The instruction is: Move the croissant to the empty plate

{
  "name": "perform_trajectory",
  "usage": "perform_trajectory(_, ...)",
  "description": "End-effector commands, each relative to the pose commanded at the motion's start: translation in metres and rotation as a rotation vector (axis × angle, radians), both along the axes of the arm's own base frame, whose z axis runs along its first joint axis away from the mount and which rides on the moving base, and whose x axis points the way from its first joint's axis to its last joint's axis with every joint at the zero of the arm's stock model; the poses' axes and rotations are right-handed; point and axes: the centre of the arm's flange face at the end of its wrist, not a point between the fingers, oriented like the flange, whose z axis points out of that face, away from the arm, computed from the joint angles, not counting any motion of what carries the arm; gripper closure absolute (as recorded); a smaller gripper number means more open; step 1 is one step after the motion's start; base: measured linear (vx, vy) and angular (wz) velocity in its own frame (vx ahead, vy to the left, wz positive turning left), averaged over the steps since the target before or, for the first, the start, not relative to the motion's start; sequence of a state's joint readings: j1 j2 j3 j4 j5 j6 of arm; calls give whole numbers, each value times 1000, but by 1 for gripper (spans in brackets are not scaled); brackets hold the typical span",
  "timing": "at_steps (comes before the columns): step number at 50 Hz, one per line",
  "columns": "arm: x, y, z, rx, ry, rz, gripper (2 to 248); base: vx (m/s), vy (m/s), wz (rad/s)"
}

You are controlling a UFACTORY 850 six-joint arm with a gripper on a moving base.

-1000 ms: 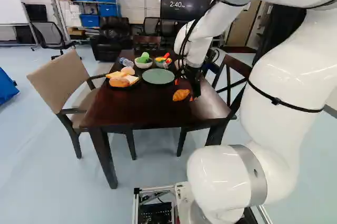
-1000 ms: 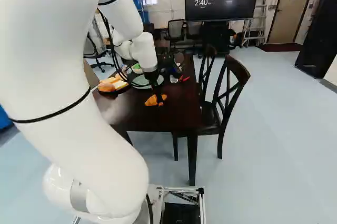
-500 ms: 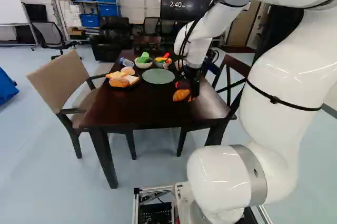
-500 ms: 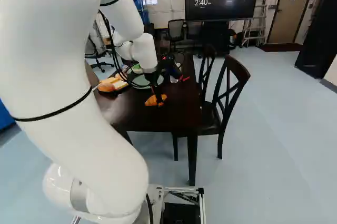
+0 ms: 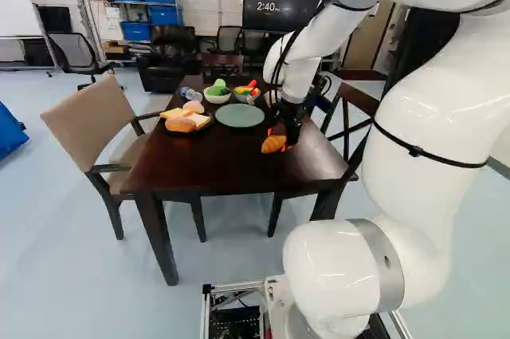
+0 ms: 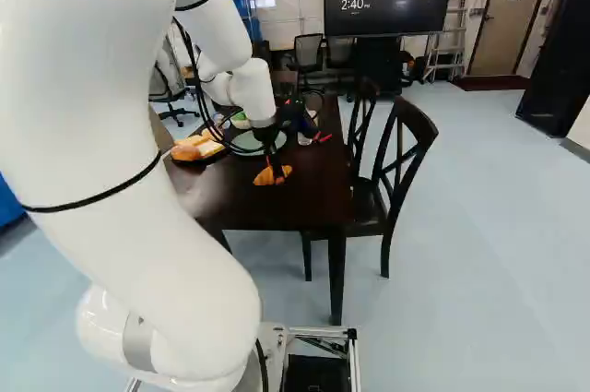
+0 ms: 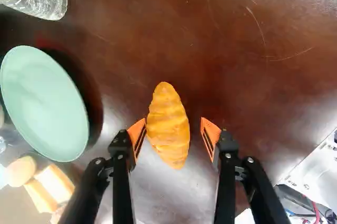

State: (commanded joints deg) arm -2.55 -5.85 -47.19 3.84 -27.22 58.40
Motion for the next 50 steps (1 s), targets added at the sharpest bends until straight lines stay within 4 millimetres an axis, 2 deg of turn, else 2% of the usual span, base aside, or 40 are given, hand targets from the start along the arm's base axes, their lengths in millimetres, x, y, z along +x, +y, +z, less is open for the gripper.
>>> perform_trajectory(1, 0, 0, 0, 0, 0, 0, 97, 0, 0, 0)
perform_trajectory(16, 0, 0, 0, 0, 0, 0, 96, 0, 0, 0)
perform_trajectory(17, 0, 0, 0, 0, 0, 0, 103, 0, 0, 0)
perform_trajectory(21, 0, 0, 0, 0, 0, 0, 103, 0, 0, 0)
perform_trajectory(22, 0, 0, 0, 0, 0, 0, 115, 0, 0, 0)
perform_trajectory(42, 0, 0, 0, 0, 0, 0, 113, 0, 0, 0)
perform_trajectory(43, 0, 0, 0, 0, 0, 0, 125, 0, 0, 0)
perform_trajectory(50, 0, 0, 0, 0, 0, 0, 125, 0, 0, 0)
